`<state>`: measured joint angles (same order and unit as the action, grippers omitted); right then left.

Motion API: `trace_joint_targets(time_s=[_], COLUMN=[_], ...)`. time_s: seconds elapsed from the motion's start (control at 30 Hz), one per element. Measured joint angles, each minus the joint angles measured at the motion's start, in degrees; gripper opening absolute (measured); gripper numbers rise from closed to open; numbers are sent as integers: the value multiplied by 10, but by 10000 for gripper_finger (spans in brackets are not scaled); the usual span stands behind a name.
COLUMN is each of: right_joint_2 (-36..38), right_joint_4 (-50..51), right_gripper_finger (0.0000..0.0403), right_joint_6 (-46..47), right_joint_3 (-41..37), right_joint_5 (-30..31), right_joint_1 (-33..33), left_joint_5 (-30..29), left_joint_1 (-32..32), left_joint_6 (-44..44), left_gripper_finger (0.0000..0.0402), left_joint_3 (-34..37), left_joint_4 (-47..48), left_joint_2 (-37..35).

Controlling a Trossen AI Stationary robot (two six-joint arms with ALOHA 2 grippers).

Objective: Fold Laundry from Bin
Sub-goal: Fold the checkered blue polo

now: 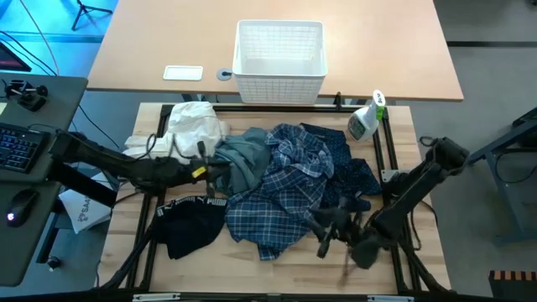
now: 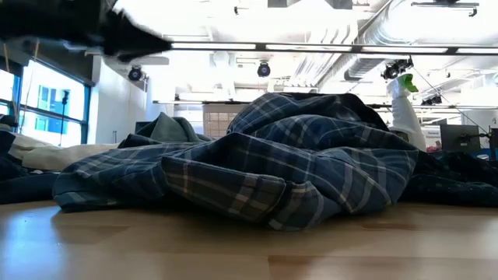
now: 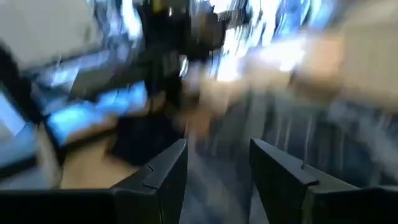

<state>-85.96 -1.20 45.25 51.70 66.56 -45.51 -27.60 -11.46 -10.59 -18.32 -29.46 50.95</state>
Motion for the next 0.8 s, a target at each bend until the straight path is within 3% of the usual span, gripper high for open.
trace_joint_targets(time_s=[0.13,0.23,0.43,0.63,0.8], right_joint_2=[26,44,72,55,14], right_joint_4=[350,502,653,661,660], right_gripper_finger=[166,165,165,165,165], right_joint_6=[346,466,547,550,554], right_joint_3=[-1,-1,-1,-1,-1], right_joint_5=[-142,-178,-212,-222,-222], right_joint_1=[38,41,42,37,19], left_joint_5=[20,41,48,69,35], left_joint_1=[2,8,22,29,34], left_joint_6=[-40,-52,-106,-153,-198], left_gripper_finger=[51,51,66,138,198], left_joint_3=[-110,-191,-358,-550,-666], left_joint_4=[49,88,162,269,287], left_joint_2=[119,217,394,534,635])
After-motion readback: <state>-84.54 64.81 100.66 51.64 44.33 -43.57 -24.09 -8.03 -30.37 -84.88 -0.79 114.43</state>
